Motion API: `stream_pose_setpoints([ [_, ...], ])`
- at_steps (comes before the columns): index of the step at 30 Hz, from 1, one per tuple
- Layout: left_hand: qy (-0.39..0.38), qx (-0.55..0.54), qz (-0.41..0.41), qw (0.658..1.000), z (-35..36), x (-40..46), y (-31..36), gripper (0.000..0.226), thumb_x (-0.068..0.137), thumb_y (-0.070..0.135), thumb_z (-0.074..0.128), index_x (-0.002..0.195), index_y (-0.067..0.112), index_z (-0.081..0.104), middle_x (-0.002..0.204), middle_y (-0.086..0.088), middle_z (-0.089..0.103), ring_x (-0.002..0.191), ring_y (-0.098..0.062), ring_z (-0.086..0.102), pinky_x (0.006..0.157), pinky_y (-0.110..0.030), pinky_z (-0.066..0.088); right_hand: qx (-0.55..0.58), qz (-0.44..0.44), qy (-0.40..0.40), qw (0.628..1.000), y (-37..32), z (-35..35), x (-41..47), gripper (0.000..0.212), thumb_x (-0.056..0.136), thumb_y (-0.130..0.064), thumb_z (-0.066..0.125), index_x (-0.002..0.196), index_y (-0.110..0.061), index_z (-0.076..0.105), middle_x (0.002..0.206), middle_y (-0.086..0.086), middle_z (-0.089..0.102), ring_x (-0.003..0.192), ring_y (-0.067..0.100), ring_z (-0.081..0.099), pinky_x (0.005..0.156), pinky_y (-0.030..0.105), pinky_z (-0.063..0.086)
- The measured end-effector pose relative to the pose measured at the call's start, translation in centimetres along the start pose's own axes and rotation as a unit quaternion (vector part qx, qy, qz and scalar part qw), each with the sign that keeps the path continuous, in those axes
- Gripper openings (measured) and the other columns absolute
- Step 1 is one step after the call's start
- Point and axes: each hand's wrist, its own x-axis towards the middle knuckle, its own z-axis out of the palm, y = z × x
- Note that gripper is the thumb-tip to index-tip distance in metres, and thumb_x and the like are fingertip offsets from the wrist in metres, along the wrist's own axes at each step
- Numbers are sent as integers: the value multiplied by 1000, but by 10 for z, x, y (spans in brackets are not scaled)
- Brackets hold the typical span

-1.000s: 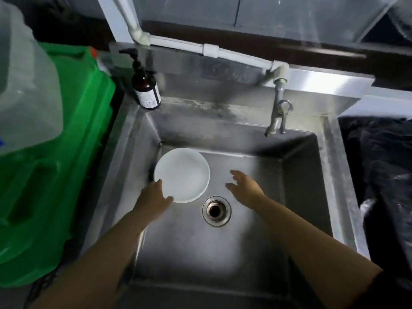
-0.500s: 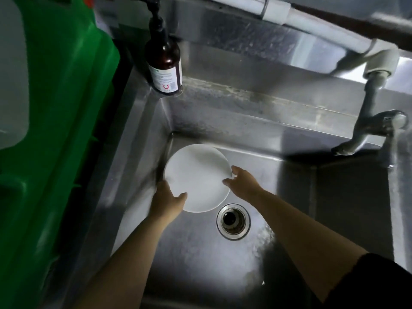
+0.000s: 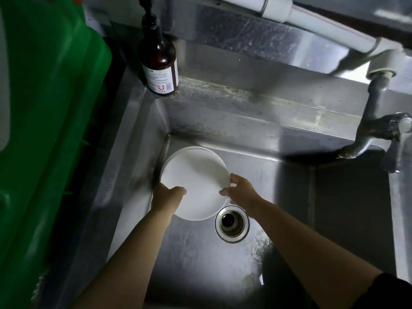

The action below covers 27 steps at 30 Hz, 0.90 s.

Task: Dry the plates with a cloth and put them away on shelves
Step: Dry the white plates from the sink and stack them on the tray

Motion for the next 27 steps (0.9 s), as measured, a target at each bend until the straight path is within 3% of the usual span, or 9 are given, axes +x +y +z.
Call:
stream_pose_setpoints([
  [3, -1, 11, -2, 1000, 0, -8, -3, 51, 81, 11, 66, 129, 5, 49, 119, -8, 57, 99, -26, 51, 79, -30, 40, 29, 4, -3, 1000, 6, 2, -9, 60, 65, -13, 71, 124, -20, 59, 113, 5, 65, 105, 28, 61, 97, 46, 51],
  [6, 11, 48, 27, 998, 0, -21, -8, 56, 74, 10, 68, 127, 5, 50, 121, -10, 59, 98, -28, 55, 77, -30, 43, 57, -1, 9, 998, 13, -2, -23, 58, 62, -10, 68, 117, -22, 60, 109, 8, 66, 104, 30, 62, 94, 48, 53],
  [10, 15, 99, 103, 990, -3, -51, -12, 48, 72, 11, 72, 116, 8, 54, 117, -9, 58, 102, -29, 57, 78, -31, 47, 121, -6, 31, 992, 21, -20, -55, 57, 78, 9, 63, 122, -25, 52, 115, 1, 60, 109, 28, 60, 94, 42, 53],
  [13, -17, 87, 185, 979, -11, -84, -10, 33, 77, 6, 73, 107, 10, 61, 97, -4, 63, 92, -25, 59, 67, -25, 46, 151, -42, 68, 985, 30, -39, -87, 56, 79, 15, 60, 120, -21, 50, 106, -7, 58, 105, 26, 60, 97, 46, 51],
  [15, -35, 73, 226, 971, -16, -108, -9, 26, 81, 1, 70, 101, 14, 60, 89, -2, 63, 88, -26, 61, 72, -34, 56, 123, -83, 89, 985, 38, -52, -113, 47, 78, 14, 59, 112, -18, 56, 101, -4, 63, 98, 27, 63, 92, 50, 54],
  [18, -91, 70, 252, 961, -23, -141, -9, 25, 85, -1, 65, 102, 14, 57, 95, 2, 63, 90, -18, 61, 76, -43, 60, 81, -137, 120, 980, 54, -68, -146, 52, 75, 4, 62, 120, -21, 60, 105, 4, 69, 96, 23, 67, 82, 49, 59],
  [21, -144, 92, 281, 944, -24, -174, -10, 36, 84, -3, 63, 111, 19, 52, 99, 12, 60, 92, -7, 58, 76, -38, 60, 104, -151, 174, 967, 71, -78, -177, 49, 82, 2, 64, 125, -21, 54, 111, 5, 64, 98, 20, 65, 81, 45, 60],
  [23, -155, 134, 300, 932, -23, -196, -10, 44, 83, -4, 62, 113, 25, 47, 97, 15, 55, 88, -2, 53, 75, -33, 58, 109, -176, 198, 958, 80, -84, -195, 44, 85, 0, 66, 118, -25, 52, 111, 4, 63, 100, 18, 64, 83, 42, 59],
  [27, -177, 201, 325, 907, -18, -236, -15, 60, 80, -8, 55, 117, 35, 37, 101, 14, 51, 92, -6, 49, 58, -5, 41, 118, -241, 223, 937, 93, -94, -225, 43, 83, -1, 68, 114, -27, 53, 116, 3, 61, 106, 17, 62, 91, 34, 55],
])
